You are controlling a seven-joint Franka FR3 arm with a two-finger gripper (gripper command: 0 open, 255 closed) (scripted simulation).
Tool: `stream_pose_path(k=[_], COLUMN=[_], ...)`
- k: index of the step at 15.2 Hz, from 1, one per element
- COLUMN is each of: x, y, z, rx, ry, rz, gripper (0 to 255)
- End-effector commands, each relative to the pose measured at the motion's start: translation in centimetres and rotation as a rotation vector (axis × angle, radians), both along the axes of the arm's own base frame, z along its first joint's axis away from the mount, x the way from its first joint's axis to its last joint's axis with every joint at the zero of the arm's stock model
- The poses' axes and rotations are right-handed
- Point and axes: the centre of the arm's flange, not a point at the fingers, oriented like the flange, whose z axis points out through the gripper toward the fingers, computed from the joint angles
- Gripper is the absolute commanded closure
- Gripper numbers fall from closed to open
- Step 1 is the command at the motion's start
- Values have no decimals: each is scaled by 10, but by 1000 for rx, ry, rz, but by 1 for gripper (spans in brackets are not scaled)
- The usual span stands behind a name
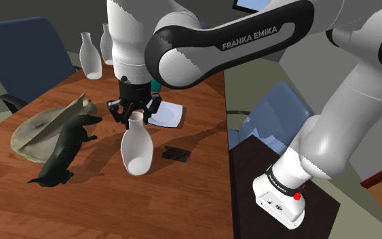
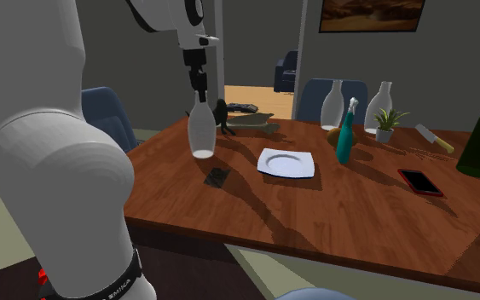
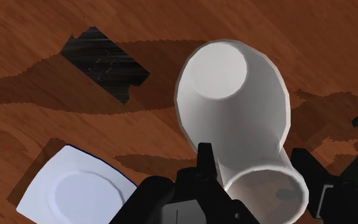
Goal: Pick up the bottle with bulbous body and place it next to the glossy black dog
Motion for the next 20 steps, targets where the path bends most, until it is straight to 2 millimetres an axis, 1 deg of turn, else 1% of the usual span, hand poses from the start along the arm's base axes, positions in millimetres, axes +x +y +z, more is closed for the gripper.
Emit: stream_pose_path(k=[1, 5, 6, 11, 14, 15, 20], x=[0, 0, 0, 0, -2, -3, -3], y=[0, 0, 0, 0, 1, 2, 2], z=[-1, -1, -1, -1, 39, 49, 49], rx=[1, 1, 1, 1, 1, 1, 1], ry=[-1, -1, -1, -1, -1, -1, -1], rz=[0, 0, 0, 0, 0, 0, 0], gripper=[255, 255, 0, 0, 0, 0, 0])
